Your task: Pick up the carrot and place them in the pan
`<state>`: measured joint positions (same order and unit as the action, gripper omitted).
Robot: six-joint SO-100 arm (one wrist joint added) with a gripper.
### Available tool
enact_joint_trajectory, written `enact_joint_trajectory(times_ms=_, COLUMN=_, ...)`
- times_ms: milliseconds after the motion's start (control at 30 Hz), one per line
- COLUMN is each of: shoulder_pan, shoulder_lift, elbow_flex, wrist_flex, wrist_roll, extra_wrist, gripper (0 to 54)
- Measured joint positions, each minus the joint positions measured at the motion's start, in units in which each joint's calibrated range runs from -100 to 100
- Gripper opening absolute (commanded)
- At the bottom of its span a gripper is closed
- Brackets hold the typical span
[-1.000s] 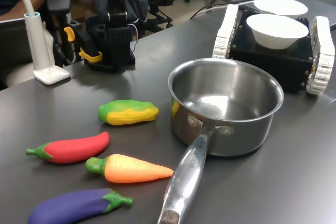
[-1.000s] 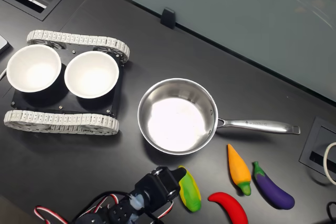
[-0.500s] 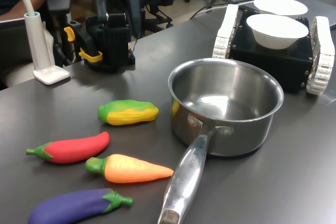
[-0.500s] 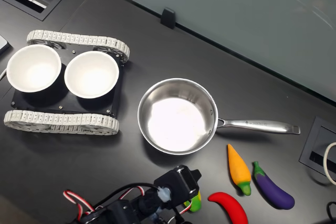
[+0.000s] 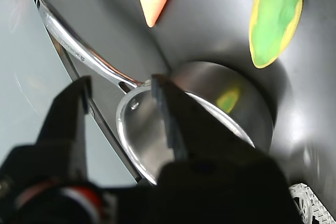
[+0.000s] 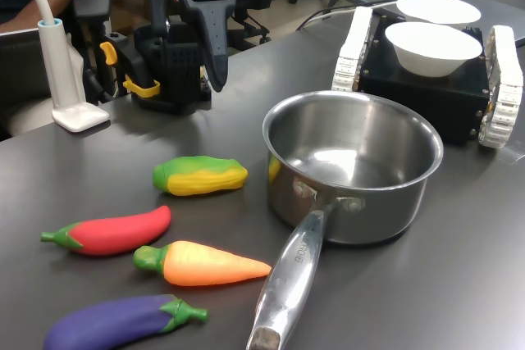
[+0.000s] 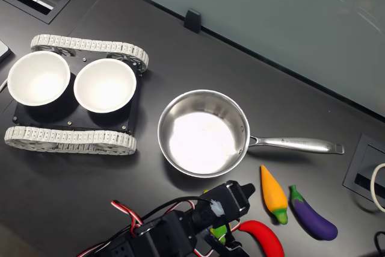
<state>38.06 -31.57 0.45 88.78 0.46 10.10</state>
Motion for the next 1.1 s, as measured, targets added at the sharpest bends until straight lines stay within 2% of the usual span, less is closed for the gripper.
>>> enact_joint_trajectory(times_ms=333, shoulder_pan=2.2, shoulder_lift=4.21, elbow_flex=-0.36, wrist_flex=-3.23, wrist_roll=0.0, extra_wrist=-0.09, gripper=30.3)
enact_joint_trajectory(times_ms=900, shoulder_pan=7.15, shoulder_lift=13.3, elbow_flex=-0.36, wrist_flex=-7.31, wrist_roll=-1.27, extra_wrist=-0.28, gripper=32.7)
enact_joint_trajectory(times_ms=1100, shoulder_pan=9.24, shoulder_lift=16.92, elbow_flex=-0.36, wrist_flex=-8.58, wrist_roll=-1.56, extra_wrist=-2.57, gripper=32.5)
